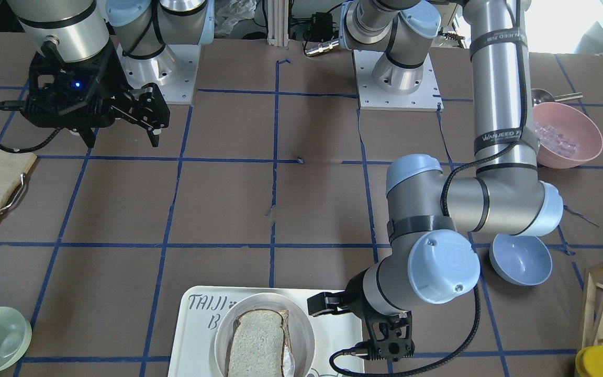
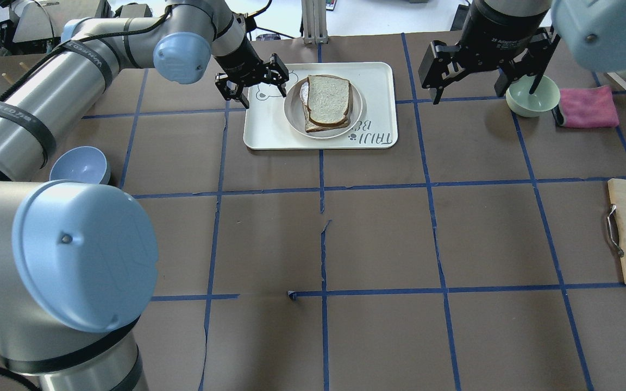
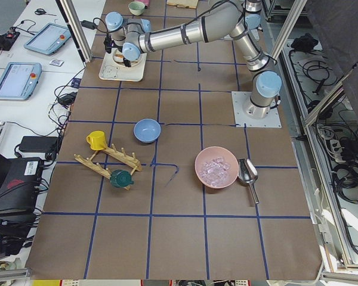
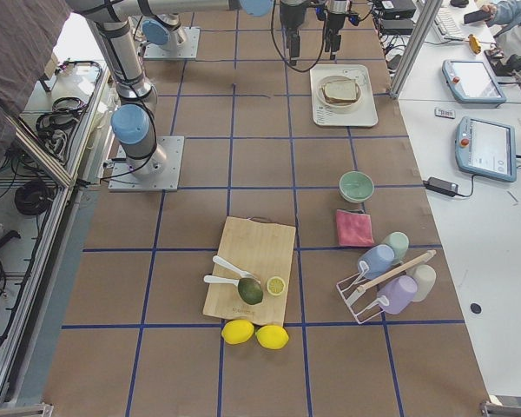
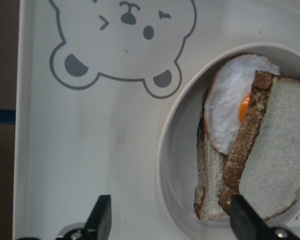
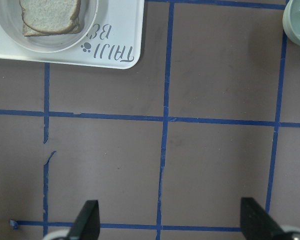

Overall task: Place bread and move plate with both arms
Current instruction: 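Open the left gripper and lift it away from the tray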

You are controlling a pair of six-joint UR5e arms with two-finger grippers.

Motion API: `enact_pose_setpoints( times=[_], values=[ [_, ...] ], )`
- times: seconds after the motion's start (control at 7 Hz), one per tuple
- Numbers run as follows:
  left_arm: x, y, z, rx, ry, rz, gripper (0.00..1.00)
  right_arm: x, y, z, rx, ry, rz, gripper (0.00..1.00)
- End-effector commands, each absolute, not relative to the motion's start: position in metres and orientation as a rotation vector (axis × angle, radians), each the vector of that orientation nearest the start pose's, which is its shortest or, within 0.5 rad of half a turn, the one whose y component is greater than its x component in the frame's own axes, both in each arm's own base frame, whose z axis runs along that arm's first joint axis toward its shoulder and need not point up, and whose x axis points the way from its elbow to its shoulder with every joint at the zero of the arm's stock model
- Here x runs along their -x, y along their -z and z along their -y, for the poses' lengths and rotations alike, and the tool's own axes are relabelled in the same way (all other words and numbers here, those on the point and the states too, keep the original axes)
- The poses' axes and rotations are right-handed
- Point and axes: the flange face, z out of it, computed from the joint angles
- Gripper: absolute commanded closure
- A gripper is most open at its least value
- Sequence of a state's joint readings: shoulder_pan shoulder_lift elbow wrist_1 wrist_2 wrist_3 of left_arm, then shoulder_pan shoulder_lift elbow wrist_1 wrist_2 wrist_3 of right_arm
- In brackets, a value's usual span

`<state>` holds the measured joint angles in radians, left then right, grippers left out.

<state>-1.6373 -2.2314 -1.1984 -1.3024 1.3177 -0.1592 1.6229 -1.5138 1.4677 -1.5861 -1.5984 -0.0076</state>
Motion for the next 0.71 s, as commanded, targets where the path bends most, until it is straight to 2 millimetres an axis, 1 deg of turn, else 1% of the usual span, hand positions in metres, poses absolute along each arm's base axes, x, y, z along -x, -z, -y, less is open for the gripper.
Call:
enact_pose_setpoints(
  times=[0.0,0.14,0.29,0.57],
  values=[
    [0.175,-0.359,0.687,0.191,-0.118,-3.305,0.00,-0.158,-0.512,0.514,0.093,0.098,-3.165,0.00],
    [0.153,-0.377,0.667,0.097,-0.117,-3.254,0.00,-0.158,-0.512,0.514,0.093,0.098,-3.165,0.00],
    [0.140,-0.390,0.645,0.045,-0.120,-3.223,0.00,-0.158,-0.512,0.514,0.093,0.101,-3.165,0.00],
    [0.127,-0.421,0.593,0.029,-0.174,-3.160,0.00,-0.158,-0.511,0.515,0.093,0.096,-3.165,0.00]
  ],
)
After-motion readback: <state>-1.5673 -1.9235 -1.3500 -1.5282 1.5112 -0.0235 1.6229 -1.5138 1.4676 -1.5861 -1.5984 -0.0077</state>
